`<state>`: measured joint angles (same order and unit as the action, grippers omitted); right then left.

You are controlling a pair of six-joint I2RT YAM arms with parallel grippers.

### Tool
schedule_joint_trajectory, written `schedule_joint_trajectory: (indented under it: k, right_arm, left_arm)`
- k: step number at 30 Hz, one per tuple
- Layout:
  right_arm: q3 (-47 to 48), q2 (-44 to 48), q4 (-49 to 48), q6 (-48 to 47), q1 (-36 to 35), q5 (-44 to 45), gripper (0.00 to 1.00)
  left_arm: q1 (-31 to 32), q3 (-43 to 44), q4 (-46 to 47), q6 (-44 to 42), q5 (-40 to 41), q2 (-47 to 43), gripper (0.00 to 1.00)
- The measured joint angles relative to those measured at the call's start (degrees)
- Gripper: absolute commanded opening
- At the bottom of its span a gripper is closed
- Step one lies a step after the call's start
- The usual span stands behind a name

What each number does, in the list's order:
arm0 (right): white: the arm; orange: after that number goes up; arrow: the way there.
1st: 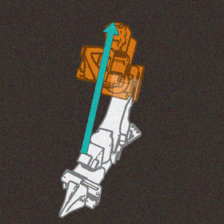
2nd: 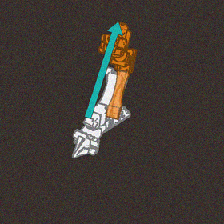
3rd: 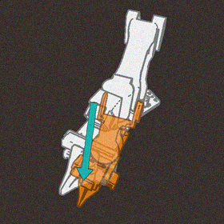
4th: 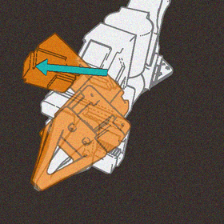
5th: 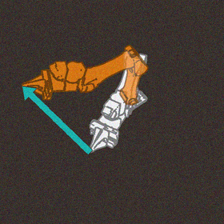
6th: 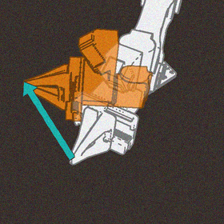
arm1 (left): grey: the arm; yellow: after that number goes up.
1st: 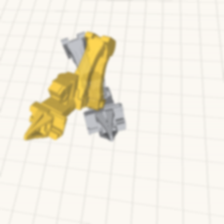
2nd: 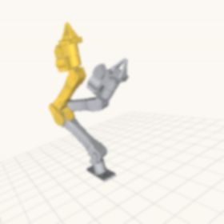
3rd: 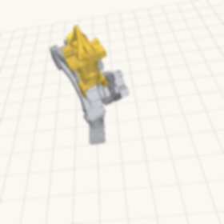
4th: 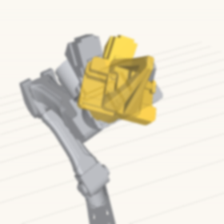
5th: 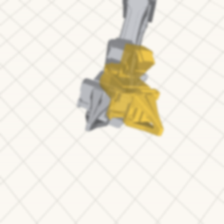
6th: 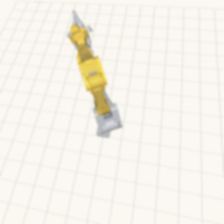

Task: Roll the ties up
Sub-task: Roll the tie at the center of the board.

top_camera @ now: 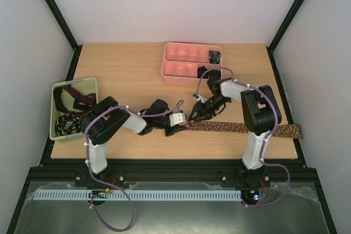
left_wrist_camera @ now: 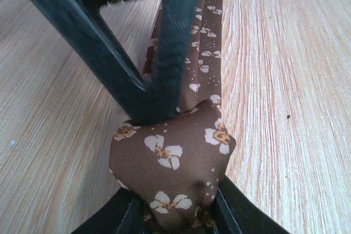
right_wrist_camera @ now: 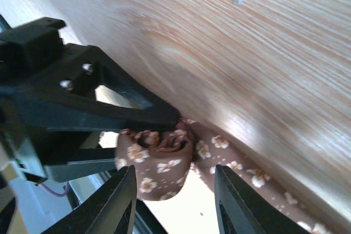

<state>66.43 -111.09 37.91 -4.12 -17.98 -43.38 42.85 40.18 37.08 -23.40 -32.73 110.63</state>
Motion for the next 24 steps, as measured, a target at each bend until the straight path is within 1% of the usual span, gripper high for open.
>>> schedule_joint_trajectory:
  k: [4,8,9,10,12,13,15,18,21,24]
  right_arm:
    - [1.5,1.1,3.0,0.1,-0.1,-0.9,0.42]
    - [1.6,1.1,4.4,0.5,-1.7,-2.3,0.39]
    - [1.6,1.0,4.5,0.6,-2.1,-2.5,0.37]
    - [1.6,0.9,4.5,0.5,-2.5,-2.7,0.32]
    - [1.6,0.1,4.5,0.6,-3.1,-2.6,0.15]
    - [1.5,-0.4,4.4,0.5,-3.3,-2.3,0.08]
    - [1.5,-1.2,4.2,0.7,-3.3,-1.2,0.02]
    - [1.4,-1.6,3.9,0.4,-3.1,0.5,0.01]
    - [0.8,-1.6,3.8,0.4,-2.5,1.1,0.01]
    - [-0.3,-1.7,3.5,0.2,-1.7,0.8,0.01]
  left_arm:
    - [0.3,0.7,-2.8,-0.7,1.5,-0.9,0.25]
    - [0.6,1.1,-4.1,-0.8,2.3,-1.2,0.25]
    - [0.6,1.2,-4.3,-0.8,2.4,-1.2,0.25]
    - [0.7,1.3,-4.5,-0.8,2.5,-1.2,0.26]
    - [0.7,1.4,-4.7,-0.8,2.7,-1.2,0.29]
    - [0.8,1.4,-4.8,-0.7,2.8,-1.2,0.32]
    - [0.8,1.5,-4.8,-0.4,3.1,-1.2,0.38]
    - [0.7,1.4,-4.8,-1.0,3.3,-1.3,0.59]
    - [0.6,1.2,-5.1,-1.3,3.0,-1.7,0.71]
    - [-0.1,-0.6,-5.2,-1.6,2.1,-3.2,0.78]
